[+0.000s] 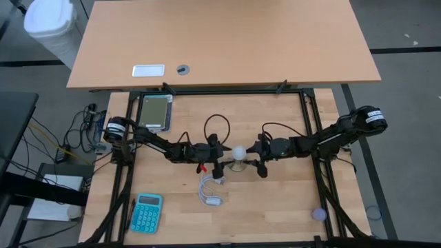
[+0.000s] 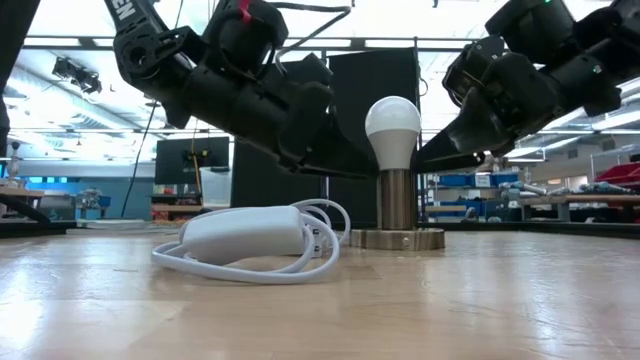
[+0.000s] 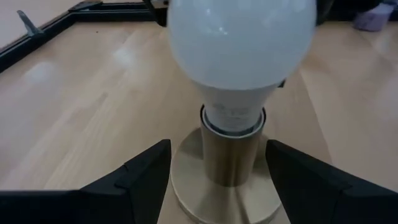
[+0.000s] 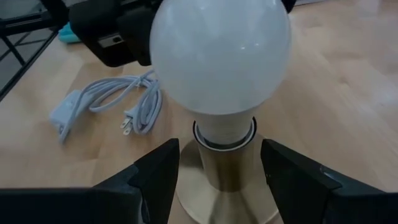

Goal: Screw lightbulb
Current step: Insert the lightbulb into the lamp

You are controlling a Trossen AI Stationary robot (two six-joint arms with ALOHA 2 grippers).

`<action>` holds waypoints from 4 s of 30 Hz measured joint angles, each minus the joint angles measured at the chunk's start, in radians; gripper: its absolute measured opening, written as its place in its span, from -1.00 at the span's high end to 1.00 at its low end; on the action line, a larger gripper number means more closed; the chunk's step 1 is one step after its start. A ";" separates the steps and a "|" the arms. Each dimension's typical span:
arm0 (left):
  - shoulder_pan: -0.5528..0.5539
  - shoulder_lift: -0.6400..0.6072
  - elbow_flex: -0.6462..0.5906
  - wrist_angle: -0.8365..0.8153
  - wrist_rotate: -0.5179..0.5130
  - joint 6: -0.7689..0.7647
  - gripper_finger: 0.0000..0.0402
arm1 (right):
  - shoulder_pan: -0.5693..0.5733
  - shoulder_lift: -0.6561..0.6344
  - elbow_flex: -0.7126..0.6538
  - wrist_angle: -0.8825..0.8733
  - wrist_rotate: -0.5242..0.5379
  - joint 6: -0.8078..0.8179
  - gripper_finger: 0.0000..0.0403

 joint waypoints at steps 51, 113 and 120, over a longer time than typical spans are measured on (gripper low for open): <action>-0.006 -0.001 -0.001 0.051 -0.034 -0.026 -0.34 | 0.016 0.000 0.000 -0.005 0.022 0.022 -0.14; -0.030 0.000 0.070 -0.057 -0.096 0.012 -0.34 | 0.036 0.000 0.000 0.049 0.000 0.021 -0.14; -0.031 0.000 0.070 -0.067 -0.153 0.039 -0.34 | 0.070 0.000 -0.001 0.037 0.026 0.051 -0.14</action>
